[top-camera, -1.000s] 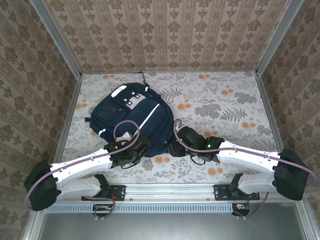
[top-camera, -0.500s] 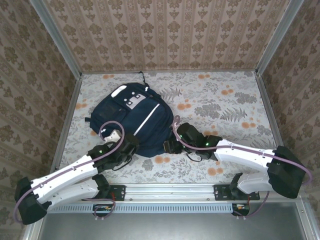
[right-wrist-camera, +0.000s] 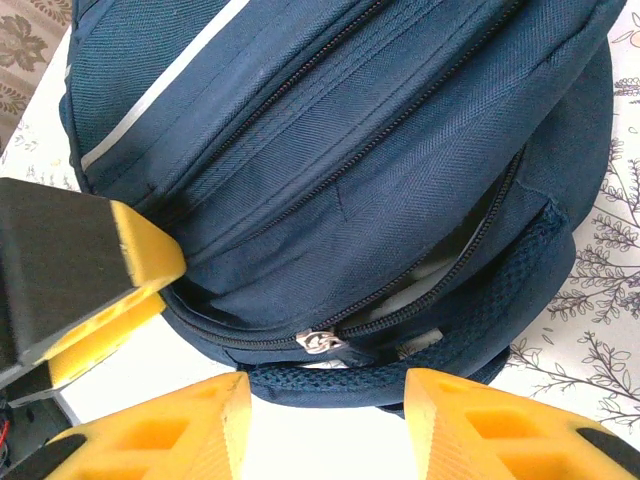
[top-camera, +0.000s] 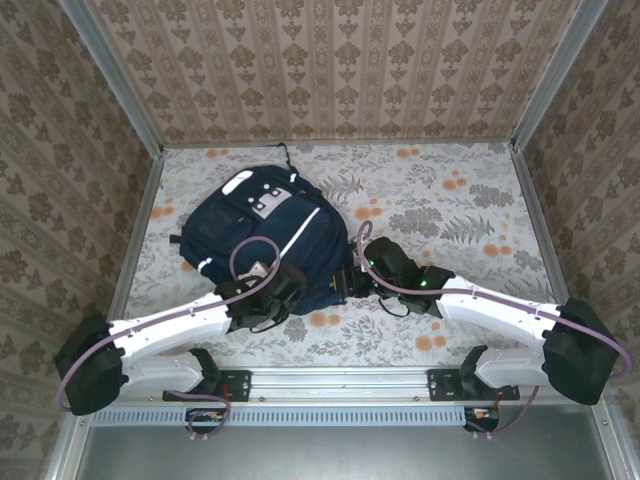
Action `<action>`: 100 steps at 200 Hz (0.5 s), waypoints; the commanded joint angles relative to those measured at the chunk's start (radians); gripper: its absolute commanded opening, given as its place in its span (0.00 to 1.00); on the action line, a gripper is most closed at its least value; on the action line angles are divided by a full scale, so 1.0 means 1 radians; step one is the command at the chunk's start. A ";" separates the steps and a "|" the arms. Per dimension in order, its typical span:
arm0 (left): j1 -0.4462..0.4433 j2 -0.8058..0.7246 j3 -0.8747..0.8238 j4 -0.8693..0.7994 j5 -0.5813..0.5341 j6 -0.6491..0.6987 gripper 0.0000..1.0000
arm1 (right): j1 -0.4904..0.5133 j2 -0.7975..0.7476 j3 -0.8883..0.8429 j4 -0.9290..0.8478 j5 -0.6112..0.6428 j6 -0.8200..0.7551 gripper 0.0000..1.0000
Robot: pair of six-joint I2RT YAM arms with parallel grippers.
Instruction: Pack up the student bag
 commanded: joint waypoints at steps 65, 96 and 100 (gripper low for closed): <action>-0.003 0.013 -0.001 -0.055 -0.018 -0.100 0.00 | -0.004 -0.025 -0.029 0.008 0.014 0.002 0.46; -0.003 -0.069 -0.014 -0.064 -0.062 -0.094 0.00 | -0.004 -0.008 -0.026 0.019 -0.007 0.001 0.46; -0.003 -0.083 -0.012 -0.078 -0.072 -0.095 0.00 | -0.003 -0.006 -0.026 0.024 -0.013 0.000 0.46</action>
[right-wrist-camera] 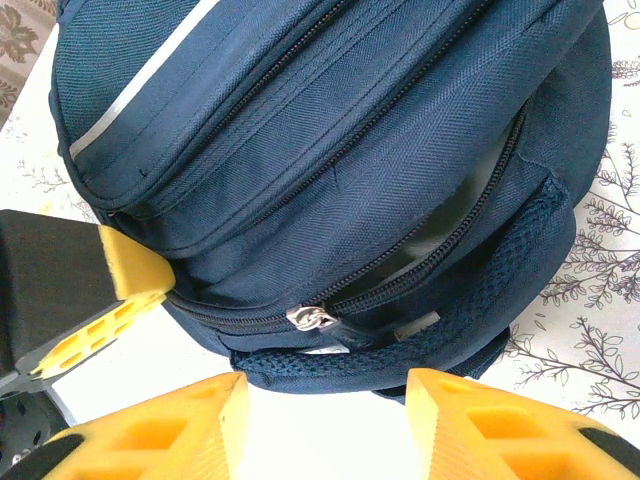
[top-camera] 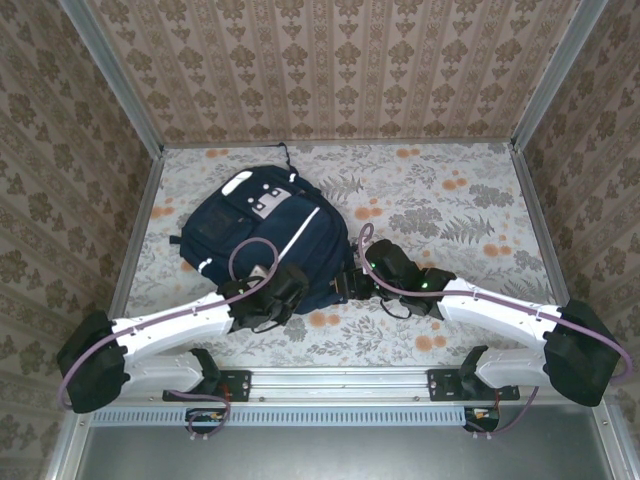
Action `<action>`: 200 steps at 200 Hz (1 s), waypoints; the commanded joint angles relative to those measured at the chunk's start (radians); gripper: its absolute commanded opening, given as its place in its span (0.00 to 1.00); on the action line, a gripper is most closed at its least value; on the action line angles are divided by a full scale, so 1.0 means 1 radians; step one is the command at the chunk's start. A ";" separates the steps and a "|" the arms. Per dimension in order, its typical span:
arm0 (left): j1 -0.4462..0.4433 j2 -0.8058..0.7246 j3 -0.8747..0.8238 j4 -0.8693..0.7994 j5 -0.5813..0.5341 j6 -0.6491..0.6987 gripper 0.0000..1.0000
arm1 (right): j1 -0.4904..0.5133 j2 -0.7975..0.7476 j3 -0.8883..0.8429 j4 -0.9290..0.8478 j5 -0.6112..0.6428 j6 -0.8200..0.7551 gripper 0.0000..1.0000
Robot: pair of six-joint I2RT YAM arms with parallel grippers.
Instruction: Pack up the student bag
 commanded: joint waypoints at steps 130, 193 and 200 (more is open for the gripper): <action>0.038 -0.193 0.008 -0.142 -0.041 0.011 0.16 | -0.003 0.168 0.015 0.190 -0.131 -0.039 0.43; -0.056 -0.100 0.030 -0.023 0.011 -0.148 0.44 | -0.004 0.084 -0.032 0.164 -0.065 -0.041 0.46; -0.056 -0.085 0.029 -0.012 0.011 -0.153 0.44 | -0.005 0.083 -0.034 0.165 -0.065 -0.040 0.46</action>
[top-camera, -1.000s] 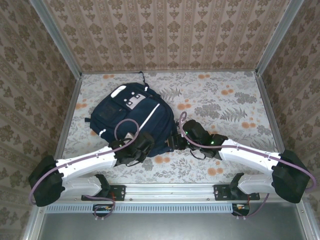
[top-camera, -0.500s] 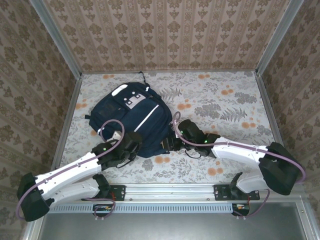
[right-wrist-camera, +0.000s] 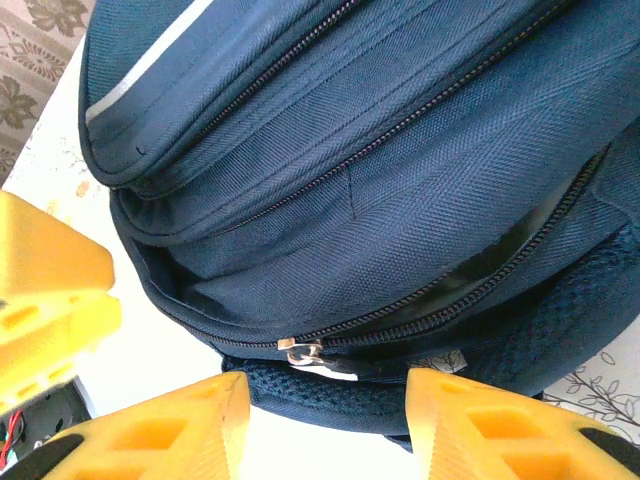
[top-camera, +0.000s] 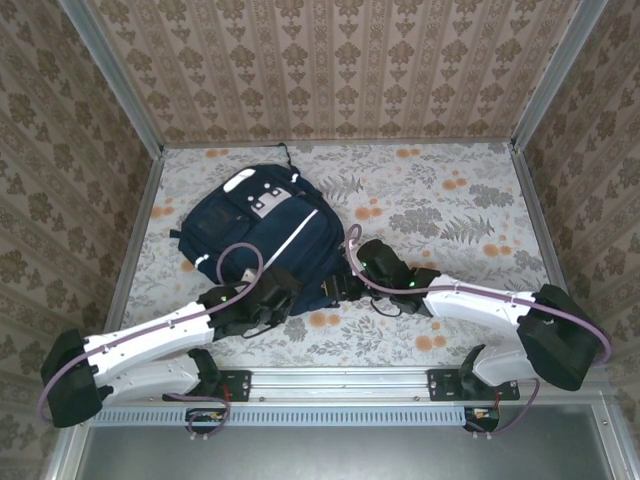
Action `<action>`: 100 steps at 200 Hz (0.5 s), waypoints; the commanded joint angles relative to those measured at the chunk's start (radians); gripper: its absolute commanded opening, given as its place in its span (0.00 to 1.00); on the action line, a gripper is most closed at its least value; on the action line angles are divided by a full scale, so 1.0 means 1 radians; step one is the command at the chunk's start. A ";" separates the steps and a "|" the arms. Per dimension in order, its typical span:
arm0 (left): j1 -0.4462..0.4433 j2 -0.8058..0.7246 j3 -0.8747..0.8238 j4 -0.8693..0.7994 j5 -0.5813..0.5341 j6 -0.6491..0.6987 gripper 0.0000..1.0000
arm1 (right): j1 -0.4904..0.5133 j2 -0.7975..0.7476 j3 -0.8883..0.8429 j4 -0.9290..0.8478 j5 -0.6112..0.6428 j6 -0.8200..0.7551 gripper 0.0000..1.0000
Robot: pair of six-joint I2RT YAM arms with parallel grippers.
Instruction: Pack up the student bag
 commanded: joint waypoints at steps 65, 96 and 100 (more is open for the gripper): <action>-0.001 0.125 -0.021 0.112 -0.023 -0.136 0.50 | -0.004 -0.057 -0.033 -0.003 0.021 -0.009 0.46; 0.014 0.141 -0.055 0.110 -0.022 -0.147 0.29 | -0.004 -0.029 -0.033 0.010 -0.013 -0.016 0.46; 0.015 0.140 -0.063 0.112 -0.022 -0.149 0.21 | -0.003 -0.025 -0.033 0.015 -0.018 -0.016 0.46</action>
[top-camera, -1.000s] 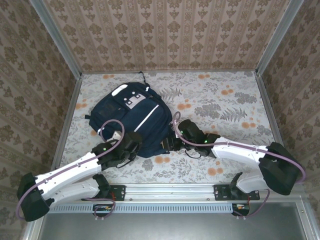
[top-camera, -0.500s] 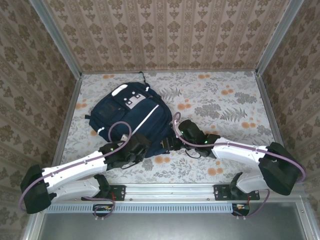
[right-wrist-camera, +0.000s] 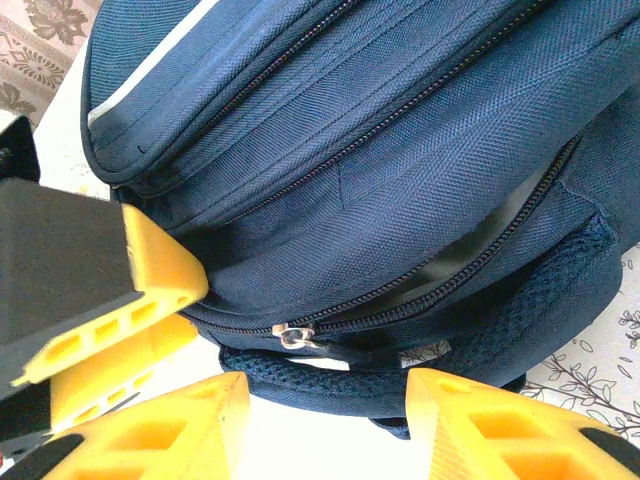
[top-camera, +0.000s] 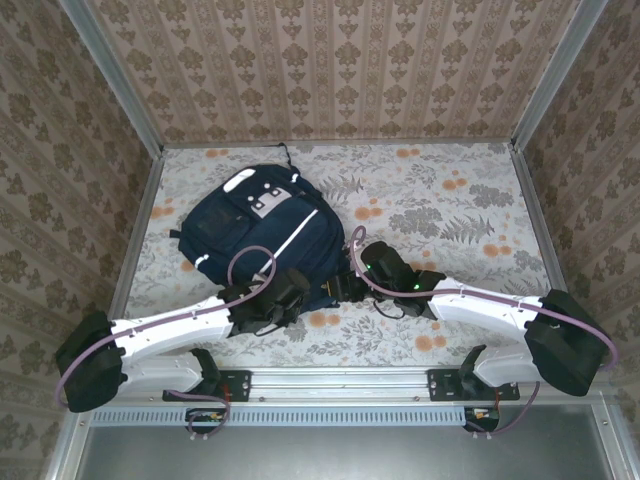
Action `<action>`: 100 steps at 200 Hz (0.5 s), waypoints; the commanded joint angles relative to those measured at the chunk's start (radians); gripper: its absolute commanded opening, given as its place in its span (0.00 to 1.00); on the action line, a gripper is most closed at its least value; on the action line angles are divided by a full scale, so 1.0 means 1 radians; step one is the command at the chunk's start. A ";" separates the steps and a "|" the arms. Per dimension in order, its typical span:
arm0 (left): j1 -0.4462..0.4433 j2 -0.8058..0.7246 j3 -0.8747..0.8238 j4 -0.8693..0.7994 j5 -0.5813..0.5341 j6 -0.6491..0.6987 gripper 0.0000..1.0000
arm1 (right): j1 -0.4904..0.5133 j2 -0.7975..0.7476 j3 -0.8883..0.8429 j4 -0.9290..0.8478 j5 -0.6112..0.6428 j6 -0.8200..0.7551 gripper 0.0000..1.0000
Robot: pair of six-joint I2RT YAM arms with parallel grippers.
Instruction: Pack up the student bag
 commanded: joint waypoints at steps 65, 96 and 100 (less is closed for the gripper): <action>0.025 -0.161 0.012 -0.155 -0.124 0.007 0.00 | 0.011 0.037 0.031 0.025 -0.057 -0.038 0.45; 0.035 -0.207 0.021 -0.174 -0.124 0.006 0.00 | 0.033 0.069 0.058 0.048 -0.068 -0.056 0.44; 0.035 -0.208 0.024 -0.180 -0.124 0.005 0.00 | 0.038 0.073 0.062 0.050 -0.070 -0.060 0.43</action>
